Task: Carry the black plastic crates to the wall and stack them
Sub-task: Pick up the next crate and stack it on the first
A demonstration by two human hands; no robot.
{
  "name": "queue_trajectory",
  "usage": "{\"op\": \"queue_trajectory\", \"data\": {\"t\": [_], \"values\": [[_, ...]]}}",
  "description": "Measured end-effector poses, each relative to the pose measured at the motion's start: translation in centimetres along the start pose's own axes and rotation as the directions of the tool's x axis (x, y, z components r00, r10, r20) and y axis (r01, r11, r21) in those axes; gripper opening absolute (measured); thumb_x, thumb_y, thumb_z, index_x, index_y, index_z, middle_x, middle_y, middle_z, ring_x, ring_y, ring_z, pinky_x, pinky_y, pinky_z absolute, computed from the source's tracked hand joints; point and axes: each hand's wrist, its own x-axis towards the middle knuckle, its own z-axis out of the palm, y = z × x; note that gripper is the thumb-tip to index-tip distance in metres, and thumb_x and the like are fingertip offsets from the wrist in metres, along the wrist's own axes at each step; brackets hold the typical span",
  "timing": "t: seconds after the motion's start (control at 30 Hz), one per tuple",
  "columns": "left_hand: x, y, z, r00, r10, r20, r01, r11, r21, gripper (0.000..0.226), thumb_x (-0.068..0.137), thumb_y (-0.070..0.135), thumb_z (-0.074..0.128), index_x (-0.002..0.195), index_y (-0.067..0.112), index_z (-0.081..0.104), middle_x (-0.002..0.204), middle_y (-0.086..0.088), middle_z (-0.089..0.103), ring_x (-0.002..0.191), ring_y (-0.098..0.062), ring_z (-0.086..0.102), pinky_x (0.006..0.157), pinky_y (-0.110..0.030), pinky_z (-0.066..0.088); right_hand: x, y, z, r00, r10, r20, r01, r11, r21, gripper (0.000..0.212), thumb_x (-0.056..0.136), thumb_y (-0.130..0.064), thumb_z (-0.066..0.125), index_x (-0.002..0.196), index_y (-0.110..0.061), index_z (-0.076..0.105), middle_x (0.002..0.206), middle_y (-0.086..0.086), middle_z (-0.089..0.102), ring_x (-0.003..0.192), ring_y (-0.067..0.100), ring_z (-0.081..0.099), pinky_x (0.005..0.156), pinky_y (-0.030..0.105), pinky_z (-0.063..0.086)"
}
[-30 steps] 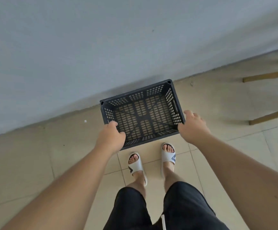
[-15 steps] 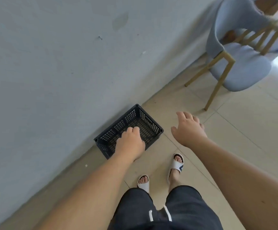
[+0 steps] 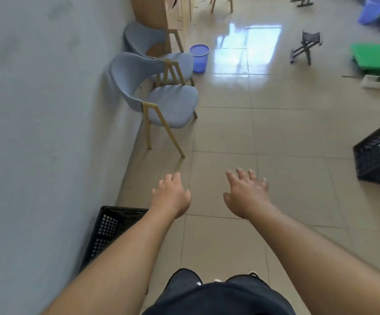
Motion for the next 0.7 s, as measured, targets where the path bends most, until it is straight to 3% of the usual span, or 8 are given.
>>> {"op": "queue_trajectory", "data": {"t": [0.33,0.7], "values": [[-0.1,29.1,5.5,0.930,0.329,0.167,-0.357,0.915,0.188,0.061,0.102,0.040,0.041,0.157,0.016,0.030,0.159,-0.010,0.034,0.143,-0.032,0.036,0.112,-0.049,0.035,-6.9,28.0,-1.5,0.919,0.394,0.003,-0.388,0.904,0.180,0.069,0.103,-0.048,0.038,0.162,-0.026,0.011,0.171,0.007,0.009,0.155,0.037,0.009,0.119,0.064,0.015],[6.1,50.5,7.8,0.807,0.535,0.251,-0.590,0.752,0.294,0.055,0.104,0.045,0.038,0.152,0.018,0.036,0.153,-0.006,0.041,0.140,-0.029,0.040,0.106,-0.046,0.039,-5.0,47.0,-4.0,0.766,0.641,0.046,-0.610,0.703,0.366,0.067,0.102,-0.049,0.039,0.160,-0.028,0.014,0.168,0.004,0.016,0.152,0.035,0.013,0.117,0.063,0.020]]}}
